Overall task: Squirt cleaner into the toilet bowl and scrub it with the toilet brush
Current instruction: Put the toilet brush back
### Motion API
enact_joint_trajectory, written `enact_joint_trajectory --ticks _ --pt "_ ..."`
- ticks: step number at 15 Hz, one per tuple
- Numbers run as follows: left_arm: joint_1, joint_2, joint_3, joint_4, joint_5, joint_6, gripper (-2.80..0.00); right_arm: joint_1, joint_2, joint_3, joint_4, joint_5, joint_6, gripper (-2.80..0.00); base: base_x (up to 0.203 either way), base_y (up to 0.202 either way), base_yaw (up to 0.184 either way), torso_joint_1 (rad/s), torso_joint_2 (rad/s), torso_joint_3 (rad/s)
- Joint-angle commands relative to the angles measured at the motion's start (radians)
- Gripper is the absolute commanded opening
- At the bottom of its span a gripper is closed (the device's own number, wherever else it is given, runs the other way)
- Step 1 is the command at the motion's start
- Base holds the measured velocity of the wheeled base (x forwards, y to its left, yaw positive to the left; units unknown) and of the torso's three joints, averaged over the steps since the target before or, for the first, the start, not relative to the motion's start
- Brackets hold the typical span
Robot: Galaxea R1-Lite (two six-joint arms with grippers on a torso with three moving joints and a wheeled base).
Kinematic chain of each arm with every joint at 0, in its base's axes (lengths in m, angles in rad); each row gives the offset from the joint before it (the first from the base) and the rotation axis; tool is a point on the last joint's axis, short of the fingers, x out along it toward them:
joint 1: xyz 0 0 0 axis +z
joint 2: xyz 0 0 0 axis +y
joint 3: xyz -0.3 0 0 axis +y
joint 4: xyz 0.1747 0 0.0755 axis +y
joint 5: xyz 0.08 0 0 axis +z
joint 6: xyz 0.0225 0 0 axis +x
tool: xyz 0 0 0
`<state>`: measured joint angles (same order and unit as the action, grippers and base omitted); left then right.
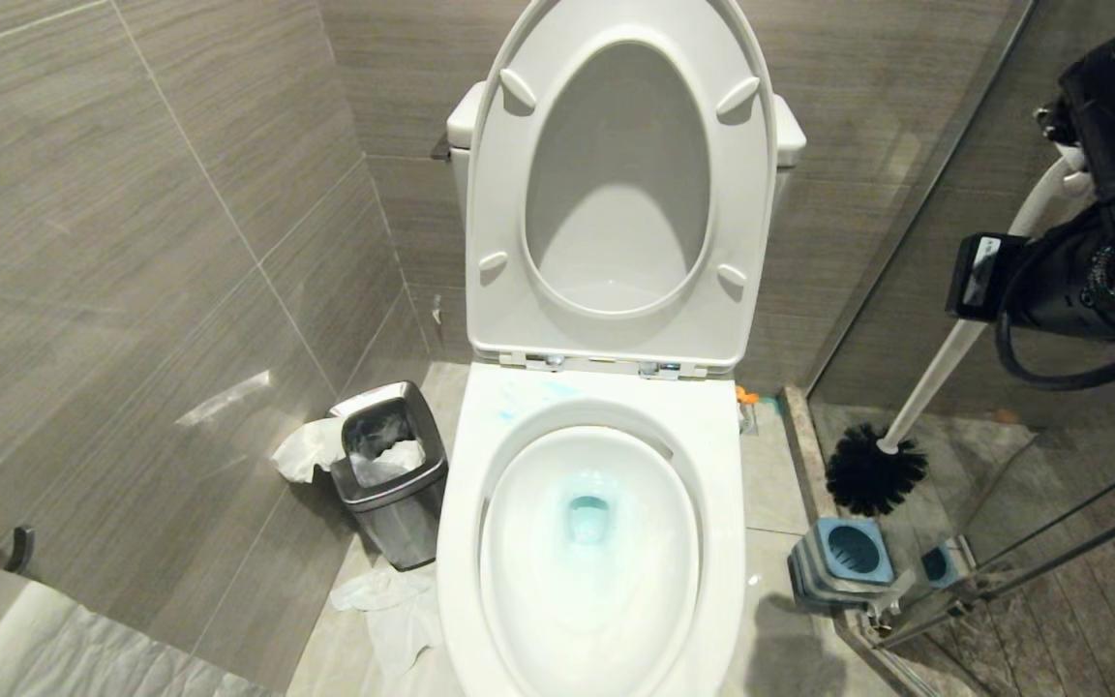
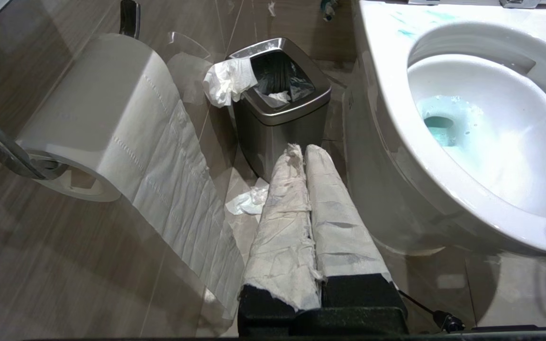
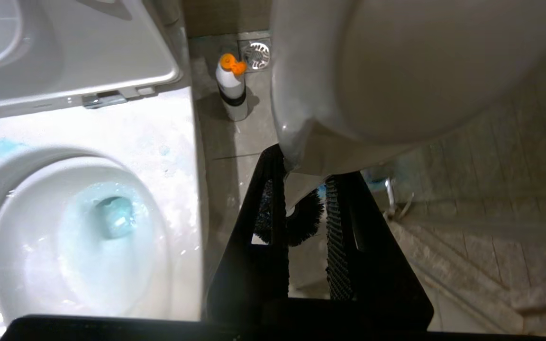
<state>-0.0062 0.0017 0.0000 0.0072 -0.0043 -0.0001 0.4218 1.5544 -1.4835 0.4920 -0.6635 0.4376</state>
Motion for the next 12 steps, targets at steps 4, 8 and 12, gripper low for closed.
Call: enact_joint_trajectory --ticks 4,8,12 --pt "0.000 0.001 0.002 0.000 0.000 0.000 -2.80 -0.224 -0.004 0.394 -0.577 0.210 -0.248 -2.80 0.000 0.000 0.000 0.000 0.00 0.000" --pt "0.000 0.001 0.002 -0.001 0.000 0.000 -2.80 -0.394 0.097 0.617 -0.952 0.362 -0.316 -2.80 0.000 0.000 0.000 0.000 0.00 0.000" --pt "0.000 0.001 0.002 0.000 0.000 0.000 -2.80 -0.487 0.199 0.690 -1.111 0.465 -0.316 -2.80 0.000 0.000 0.000 0.000 0.00 0.000"
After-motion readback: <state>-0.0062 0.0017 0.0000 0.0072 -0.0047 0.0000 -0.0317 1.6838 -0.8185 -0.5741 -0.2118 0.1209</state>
